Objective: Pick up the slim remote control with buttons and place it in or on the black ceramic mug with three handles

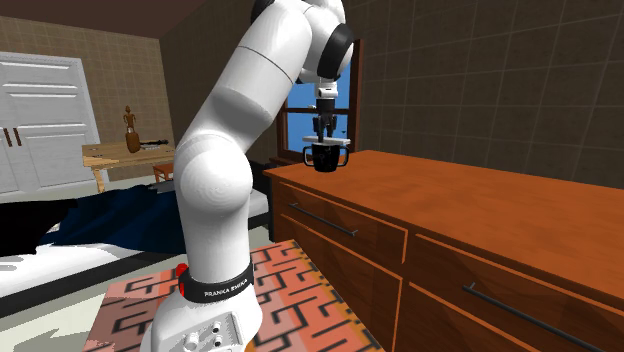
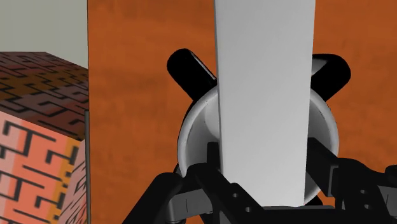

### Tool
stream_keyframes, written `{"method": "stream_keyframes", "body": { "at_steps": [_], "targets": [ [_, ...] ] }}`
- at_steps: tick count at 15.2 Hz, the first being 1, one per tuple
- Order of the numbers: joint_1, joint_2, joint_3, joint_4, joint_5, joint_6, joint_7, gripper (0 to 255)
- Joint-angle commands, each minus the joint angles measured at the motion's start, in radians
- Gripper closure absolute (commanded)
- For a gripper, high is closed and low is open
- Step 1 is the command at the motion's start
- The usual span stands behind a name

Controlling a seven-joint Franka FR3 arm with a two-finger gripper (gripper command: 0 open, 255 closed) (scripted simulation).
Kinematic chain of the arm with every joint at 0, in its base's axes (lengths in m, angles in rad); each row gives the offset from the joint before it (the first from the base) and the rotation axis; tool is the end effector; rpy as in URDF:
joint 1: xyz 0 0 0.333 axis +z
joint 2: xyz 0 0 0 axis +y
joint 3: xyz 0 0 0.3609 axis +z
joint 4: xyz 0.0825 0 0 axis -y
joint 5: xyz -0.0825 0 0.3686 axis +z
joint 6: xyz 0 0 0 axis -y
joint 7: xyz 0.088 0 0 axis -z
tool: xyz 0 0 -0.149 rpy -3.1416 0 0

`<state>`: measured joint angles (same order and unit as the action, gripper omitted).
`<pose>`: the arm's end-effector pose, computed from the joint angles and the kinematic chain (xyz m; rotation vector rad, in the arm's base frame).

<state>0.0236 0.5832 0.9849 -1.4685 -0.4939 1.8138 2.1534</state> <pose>0.5062 0.4567 0.4531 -2.6464 1.6486 -0.0059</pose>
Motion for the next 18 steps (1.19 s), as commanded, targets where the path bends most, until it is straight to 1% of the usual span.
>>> {"method": "stream_keyframes", "body": {
  "at_steps": [1,6,10,18],
  "targets": [
    [0.001,0.001,0.000,-0.001,0.000,-0.001,0.000,0],
    [0.000,0.001,0.000,-0.002,0.001,-0.001,0.000,0],
    [0.023,-0.018,0.012,0.109,0.022,-0.115,-0.022,0],
    [0.023,-0.018,0.012,0.109,0.022,-0.115,-0.022,0]
  ]
}}
